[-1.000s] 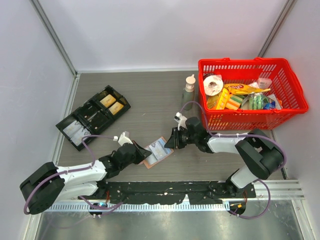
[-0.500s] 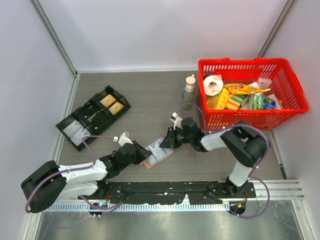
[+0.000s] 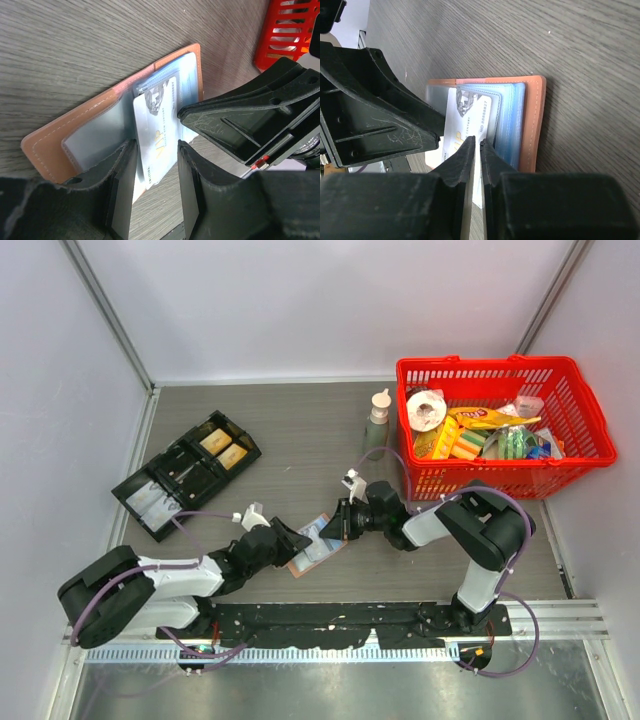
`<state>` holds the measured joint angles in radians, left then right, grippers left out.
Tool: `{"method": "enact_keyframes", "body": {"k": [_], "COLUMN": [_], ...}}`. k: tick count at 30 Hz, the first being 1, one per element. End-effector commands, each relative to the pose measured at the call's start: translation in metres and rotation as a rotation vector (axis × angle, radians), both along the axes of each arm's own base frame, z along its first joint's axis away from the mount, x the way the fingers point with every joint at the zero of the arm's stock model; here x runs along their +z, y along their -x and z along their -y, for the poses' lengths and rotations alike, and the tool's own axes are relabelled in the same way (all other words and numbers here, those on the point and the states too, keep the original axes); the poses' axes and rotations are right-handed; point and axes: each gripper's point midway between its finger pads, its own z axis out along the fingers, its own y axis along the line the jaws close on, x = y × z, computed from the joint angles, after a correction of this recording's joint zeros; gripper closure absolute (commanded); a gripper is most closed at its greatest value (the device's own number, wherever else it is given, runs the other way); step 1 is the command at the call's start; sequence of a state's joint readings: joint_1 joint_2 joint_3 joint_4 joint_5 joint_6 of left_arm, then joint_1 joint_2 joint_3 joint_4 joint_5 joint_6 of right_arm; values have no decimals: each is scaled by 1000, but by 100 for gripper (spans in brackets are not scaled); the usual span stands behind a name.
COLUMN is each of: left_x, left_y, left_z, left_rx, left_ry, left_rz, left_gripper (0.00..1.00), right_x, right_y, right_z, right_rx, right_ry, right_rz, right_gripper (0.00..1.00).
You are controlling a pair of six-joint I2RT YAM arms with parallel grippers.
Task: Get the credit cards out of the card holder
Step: Remove the credit card from the card holder.
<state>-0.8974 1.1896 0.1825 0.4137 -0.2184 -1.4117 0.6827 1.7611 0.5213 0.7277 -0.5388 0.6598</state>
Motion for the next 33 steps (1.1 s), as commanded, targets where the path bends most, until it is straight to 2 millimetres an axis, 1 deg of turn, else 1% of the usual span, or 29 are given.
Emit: {"method": "enact_keyframes", "body": {"k": [1,5,6,7,11,15,20,24,28,33], "left_x": [-3,-8,-8,-9,-4,3,13,16,21,14], "left_y": [0,0,0,0,-1,0,1,4,7,13], "left_z": [9,8,9,9,11,6,-4,-13,-16,-21], "left_rx": [-18,-8,-8,-10,-11,1,21,27,26,13], "left_ry": [13,16,18,20,39,56,54,28,34,-13], "left_rz": [-12,-24,-25,-25,-11,10,33,41,46,10], "left_gripper": [58,59,60,64,85,100,100,100,100,100], "right_x": [-17,-18,-19,-19,-22,-23,-26,-30,-32,-20], "right_y": [7,6,6,6,6,5,4,4,4,1], "right_z": [10,11,12,12,14,15,16,17,17,15], "right_rx": [-26,-28,-32,-31,-38,-45,-52,-55,-58,-55], "right_ry": [36,35,37,37,39,37,33,39,44,32], "right_rz": [-63,-61,-63,-62,-69,-77,-85,-93,-97,-79], "right_gripper": [86,86,86,86,86,87,87,88,89,89]}}
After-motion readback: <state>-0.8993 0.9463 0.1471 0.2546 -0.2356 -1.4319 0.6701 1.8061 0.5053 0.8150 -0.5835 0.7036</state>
